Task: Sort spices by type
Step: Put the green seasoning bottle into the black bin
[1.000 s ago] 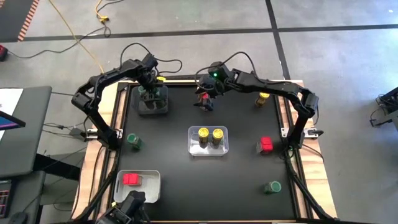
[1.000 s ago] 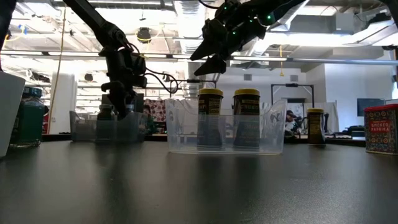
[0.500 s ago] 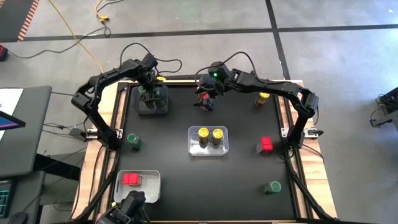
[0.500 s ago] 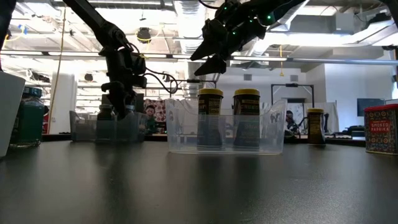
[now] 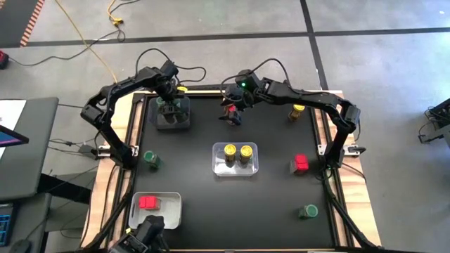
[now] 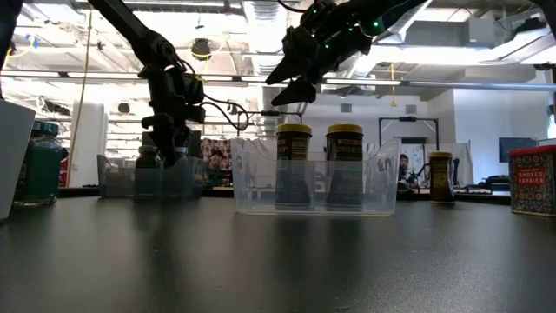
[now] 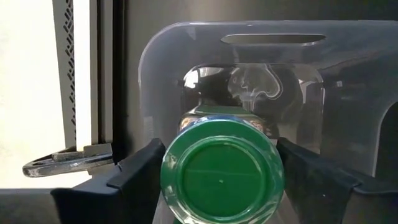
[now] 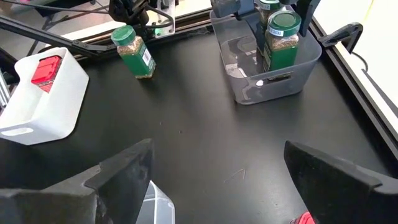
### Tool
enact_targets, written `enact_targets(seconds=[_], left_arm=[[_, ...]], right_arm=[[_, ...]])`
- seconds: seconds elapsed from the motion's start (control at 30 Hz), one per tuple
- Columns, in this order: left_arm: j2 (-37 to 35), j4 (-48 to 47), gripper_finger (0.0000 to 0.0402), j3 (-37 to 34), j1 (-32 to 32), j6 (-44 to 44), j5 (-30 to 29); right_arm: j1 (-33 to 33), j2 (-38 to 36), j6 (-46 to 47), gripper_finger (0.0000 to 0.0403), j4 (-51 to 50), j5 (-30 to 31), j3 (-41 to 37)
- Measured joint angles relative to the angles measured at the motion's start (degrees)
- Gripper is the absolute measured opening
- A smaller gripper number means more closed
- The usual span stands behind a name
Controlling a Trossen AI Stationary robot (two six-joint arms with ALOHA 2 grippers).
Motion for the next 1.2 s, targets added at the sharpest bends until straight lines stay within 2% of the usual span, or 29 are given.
enact_targets(seconds=[0.3,0.7,0.97,1.2], left_arm=[[0.0,0.0,0.0324,0.0,0.0,-0.1,0.0],[0.0,-1.1,0.0324,2.5,0.0,-2.4,-1.2],[0.0,-8.3,0.0323,6.3,0.0,-3.5,-1.2],[-0.2,-17.3,0.0323,8.3,0.0,-8.0,0.5]], right_arm=[[0.0,0.0,0.0,0.0386,0.0,0.0,0.0],[0.0,0.0,0.0,0.0386,0.0,0.0,0.0],[0.0,0.0,0.0,0.0386,-0.3,0.0,0.0],[0.0,0.0,0.0,0.0386,-0.3,0.0,0.0]])
